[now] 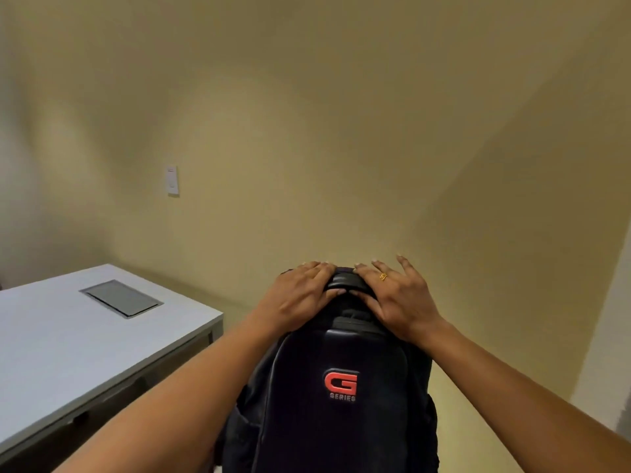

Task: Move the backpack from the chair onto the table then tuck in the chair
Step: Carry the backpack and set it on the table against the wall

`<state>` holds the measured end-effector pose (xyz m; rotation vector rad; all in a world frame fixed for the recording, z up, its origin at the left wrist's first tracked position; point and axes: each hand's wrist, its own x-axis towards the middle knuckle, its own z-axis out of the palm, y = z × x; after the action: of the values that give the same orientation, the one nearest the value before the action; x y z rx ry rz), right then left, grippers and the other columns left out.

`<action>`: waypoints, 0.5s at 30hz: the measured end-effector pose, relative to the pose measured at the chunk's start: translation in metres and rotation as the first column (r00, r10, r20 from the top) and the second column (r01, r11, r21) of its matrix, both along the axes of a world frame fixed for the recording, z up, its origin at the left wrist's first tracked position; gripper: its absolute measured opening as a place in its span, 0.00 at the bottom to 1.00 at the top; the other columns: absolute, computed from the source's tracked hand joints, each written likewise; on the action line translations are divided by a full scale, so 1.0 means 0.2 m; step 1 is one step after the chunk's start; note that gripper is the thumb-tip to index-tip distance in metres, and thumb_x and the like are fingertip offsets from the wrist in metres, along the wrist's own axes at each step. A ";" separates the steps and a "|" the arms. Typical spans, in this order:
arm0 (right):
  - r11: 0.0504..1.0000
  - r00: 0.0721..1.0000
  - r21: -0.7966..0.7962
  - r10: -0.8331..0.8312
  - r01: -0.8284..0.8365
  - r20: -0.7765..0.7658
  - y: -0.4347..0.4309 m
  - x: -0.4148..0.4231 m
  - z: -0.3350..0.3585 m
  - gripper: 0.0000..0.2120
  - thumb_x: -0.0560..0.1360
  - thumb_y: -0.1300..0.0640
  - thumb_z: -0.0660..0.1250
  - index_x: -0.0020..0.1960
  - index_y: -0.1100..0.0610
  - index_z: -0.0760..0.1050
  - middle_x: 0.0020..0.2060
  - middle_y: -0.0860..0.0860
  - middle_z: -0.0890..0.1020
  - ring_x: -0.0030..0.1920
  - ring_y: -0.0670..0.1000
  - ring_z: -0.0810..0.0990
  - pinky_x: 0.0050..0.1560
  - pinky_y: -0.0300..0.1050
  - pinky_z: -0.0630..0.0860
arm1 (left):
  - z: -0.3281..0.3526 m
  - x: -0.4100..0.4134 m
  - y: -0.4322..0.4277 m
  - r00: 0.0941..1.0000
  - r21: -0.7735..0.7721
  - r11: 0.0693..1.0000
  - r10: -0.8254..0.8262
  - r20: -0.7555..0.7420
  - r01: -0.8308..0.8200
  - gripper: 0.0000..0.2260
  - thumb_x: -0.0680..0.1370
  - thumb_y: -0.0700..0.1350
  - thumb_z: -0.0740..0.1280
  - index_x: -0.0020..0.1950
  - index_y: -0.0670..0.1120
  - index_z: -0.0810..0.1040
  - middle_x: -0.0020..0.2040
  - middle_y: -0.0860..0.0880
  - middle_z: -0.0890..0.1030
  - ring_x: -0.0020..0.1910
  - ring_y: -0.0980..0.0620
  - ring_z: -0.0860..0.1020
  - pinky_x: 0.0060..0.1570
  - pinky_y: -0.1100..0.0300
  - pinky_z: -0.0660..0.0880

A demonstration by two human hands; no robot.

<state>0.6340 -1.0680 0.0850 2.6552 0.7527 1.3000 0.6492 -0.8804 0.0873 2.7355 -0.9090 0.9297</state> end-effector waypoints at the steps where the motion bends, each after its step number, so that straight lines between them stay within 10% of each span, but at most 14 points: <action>1: 0.999 0.999 0.001 0.033 -0.033 -0.003 0.02 0.10 0.00 0.20 0.74 0.47 0.60 0.54 0.62 0.78 0.49 0.56 0.84 0.50 0.58 0.83 0.54 0.66 0.73 | 0.00 0.07 0.03 0.999 0.009 0.999 0.036 0.001 -0.036 0.23 0.79 0.55 0.55 0.67 0.42 0.67 0.67 0.44 0.73 0.67 0.48 0.70 0.63 0.58 0.65; 15: 0.892 0.892 0.001 0.452 -0.452 -0.017 0.59 1.32 0.14 0.16 0.74 0.51 0.67 0.56 0.61 0.76 0.49 0.59 0.84 0.53 0.60 0.81 0.61 0.65 0.67 | 0.13 0.83 0.53 0.885 -0.058 0.884 0.465 0.018 -0.464 0.20 0.79 0.53 0.57 0.61 0.39 0.72 0.62 0.42 0.77 0.59 0.44 0.75 0.55 0.50 0.71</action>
<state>0.8971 -0.9499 0.1127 2.5798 1.4423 1.3584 0.8149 -0.7750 0.1137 2.9549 -0.2135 1.0447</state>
